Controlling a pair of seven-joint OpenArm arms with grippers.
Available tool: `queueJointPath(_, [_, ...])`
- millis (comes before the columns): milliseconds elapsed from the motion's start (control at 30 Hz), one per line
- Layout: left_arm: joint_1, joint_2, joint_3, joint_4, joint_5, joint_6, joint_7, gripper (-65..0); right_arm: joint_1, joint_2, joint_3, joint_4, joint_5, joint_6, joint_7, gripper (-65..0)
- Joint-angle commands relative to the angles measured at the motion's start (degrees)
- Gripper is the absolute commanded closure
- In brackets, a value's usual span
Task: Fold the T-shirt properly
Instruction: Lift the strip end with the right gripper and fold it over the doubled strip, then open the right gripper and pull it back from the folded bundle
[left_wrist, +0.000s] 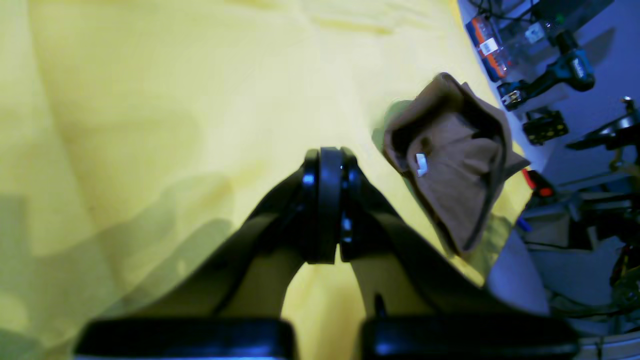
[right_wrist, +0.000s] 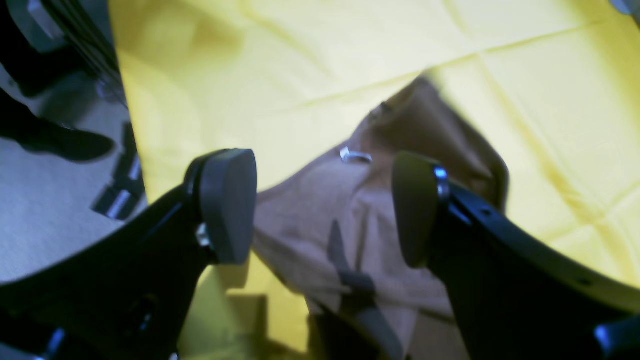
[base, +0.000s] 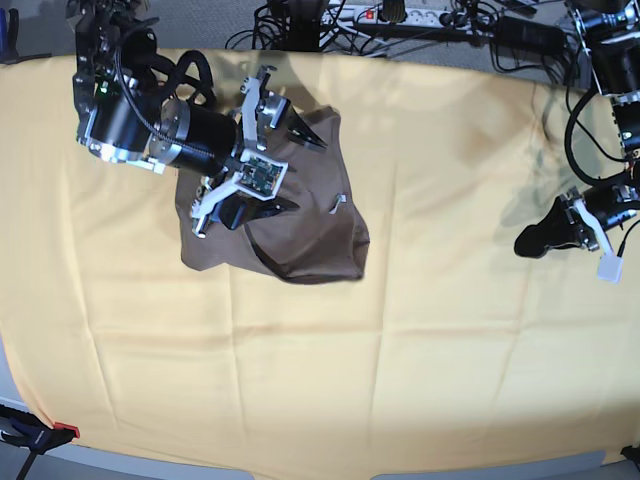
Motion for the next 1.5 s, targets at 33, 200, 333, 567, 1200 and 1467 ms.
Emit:
queueJointPath(33, [-1.01,-1.4,-0.42,0.79,-1.43,-0.43,-1.07,0.0,-0.37,0.59,0.24,0.94,-1.46,0.06,1.51,-44.1])
queueJointPath(200, [-1.03,-1.4,-0.42,0.76,-1.43,-0.43,-1.07,0.0,-0.42,0.57,0.22,0.37,-13.25,-4.7,9.31,-44.1])
queueJointPath(333, [-1.03,-1.4,-0.42,0.79,-1.43,-0.43,-1.09,0.0,-0.7,1.46,0.22,0.37,-9.97,-2.01,6.88,-44.1])
queueJointPath(567, [-0.68,-1.44,-0.42,0.76,-1.43,-0.43,-1.05,0.0,-1.29,5.44,0.22,0.39,-2.86,0.06,1.07,-44.1])
queueJointPath(1200, [-0.7,-1.42,-0.42,0.76,-1.43,-0.43,-1.07,0.0,-2.67,12.13,0.22,-7.43,-17.11,-1.55,9.2,-43.0])
queueJointPath(1467, [-0.7,-1.42,-0.42,0.76,-1.43,-0.43,-1.07,0.0,-2.64,12.15,0.22,-7.43,-17.16,-1.6,10.6,-2.2])
